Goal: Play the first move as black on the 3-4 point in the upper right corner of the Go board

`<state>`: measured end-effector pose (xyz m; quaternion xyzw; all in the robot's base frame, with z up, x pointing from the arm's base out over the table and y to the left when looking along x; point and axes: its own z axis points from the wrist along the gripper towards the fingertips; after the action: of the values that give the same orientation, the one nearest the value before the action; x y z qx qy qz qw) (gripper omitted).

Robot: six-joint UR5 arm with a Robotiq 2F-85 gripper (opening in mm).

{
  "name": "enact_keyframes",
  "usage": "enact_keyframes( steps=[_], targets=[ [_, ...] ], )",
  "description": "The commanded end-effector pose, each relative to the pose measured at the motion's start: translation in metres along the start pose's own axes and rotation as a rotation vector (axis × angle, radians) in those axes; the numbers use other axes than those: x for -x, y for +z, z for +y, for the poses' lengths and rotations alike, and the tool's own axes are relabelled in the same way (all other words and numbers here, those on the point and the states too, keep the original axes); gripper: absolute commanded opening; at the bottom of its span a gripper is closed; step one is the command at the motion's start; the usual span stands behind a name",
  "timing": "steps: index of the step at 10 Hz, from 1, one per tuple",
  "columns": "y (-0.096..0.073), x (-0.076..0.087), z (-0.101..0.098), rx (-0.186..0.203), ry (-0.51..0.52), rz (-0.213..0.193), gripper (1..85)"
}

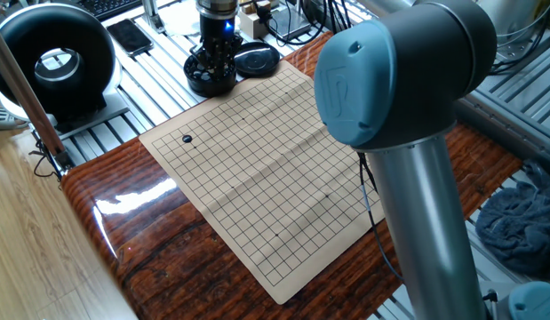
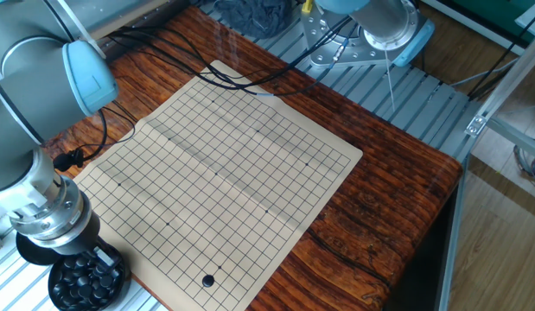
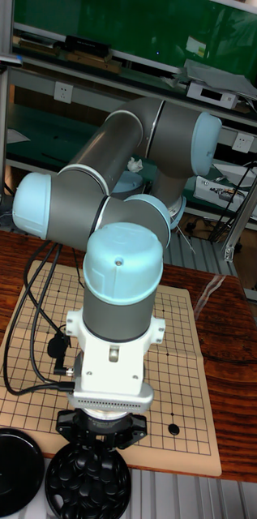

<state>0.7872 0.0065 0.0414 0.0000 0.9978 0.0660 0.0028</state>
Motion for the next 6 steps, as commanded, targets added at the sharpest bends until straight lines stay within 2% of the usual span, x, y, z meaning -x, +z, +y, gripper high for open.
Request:
enact_keyframes(
  steps=[1, 6],
  targets=[
    [-0.0012, -0.0001, 0.0022, 0.013, -0.014, 0.0, 23.0],
    [0.0019, 0.0061, 0.002, 0.025, -0.025, -0.02, 23.0]
  ],
)
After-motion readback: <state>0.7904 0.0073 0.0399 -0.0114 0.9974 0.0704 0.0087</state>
